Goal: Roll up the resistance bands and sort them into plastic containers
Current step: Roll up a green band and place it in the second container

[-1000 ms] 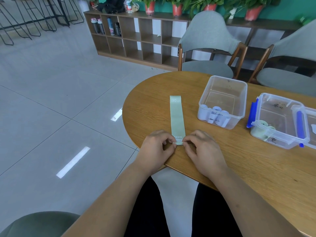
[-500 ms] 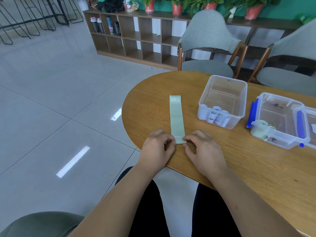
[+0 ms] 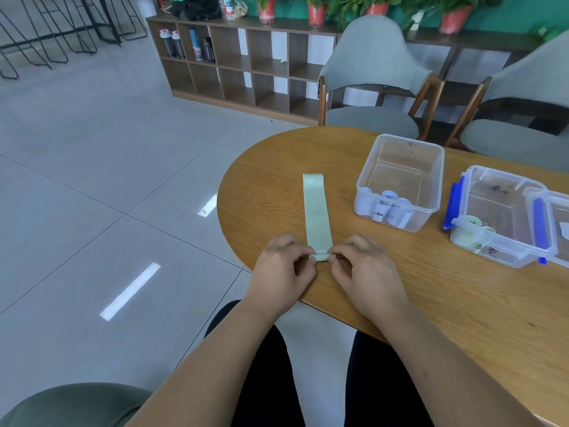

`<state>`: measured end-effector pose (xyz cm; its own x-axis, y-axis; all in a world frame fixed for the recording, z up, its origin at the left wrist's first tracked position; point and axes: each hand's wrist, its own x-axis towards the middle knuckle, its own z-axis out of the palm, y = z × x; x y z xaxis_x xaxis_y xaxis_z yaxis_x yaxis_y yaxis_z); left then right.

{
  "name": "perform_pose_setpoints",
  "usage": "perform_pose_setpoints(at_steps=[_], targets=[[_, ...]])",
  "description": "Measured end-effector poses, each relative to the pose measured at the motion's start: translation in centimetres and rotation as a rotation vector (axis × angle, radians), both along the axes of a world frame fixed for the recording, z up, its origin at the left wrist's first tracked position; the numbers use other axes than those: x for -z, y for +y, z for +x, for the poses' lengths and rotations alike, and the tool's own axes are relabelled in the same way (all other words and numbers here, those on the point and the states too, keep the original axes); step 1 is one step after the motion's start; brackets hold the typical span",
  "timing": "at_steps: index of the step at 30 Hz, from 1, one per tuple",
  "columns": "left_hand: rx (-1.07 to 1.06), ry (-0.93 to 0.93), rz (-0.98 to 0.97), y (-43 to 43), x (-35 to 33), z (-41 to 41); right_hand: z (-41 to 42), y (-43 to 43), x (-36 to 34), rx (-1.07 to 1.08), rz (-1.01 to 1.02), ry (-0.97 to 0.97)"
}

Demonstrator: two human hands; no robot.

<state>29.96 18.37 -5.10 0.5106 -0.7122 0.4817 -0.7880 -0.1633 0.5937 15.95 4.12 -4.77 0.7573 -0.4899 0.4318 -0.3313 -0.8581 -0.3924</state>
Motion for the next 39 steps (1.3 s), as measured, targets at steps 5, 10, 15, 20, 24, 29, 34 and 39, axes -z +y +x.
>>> perform_pose_setpoints(at_steps=[5,10,15,20,24,29,34,39], targets=[[-0.005,0.046,0.002,-0.04,-0.22,0.0,-0.08,-0.02,-0.06,-0.006,-0.008,-0.004],[-0.017,0.06,-0.002,0.1,-0.57,-0.23,-0.21,0.02,-0.34,-0.037,0.03,-0.027],[-0.013,0.066,0.004,0.16,-0.59,-0.21,-0.15,0.06,-0.36,-0.04,0.036,-0.028],[0.0,0.074,0.019,0.23,-0.57,-0.09,-0.15,0.13,-0.24,-0.038,0.054,-0.03],[0.0,0.066,0.015,0.16,-0.51,-0.1,-0.11,0.16,-0.28,-0.034,0.052,-0.03],[-0.007,0.074,0.003,0.04,-0.33,-0.08,-0.15,-0.09,-0.04,-0.022,0.077,-0.01],[0.005,0.081,0.008,0.2,-0.52,0.02,-0.06,-0.11,-0.13,-0.021,0.077,-0.004],[-0.008,0.098,0.004,0.11,-0.39,0.14,-0.02,-0.2,0.03,-0.024,0.074,-0.009]])
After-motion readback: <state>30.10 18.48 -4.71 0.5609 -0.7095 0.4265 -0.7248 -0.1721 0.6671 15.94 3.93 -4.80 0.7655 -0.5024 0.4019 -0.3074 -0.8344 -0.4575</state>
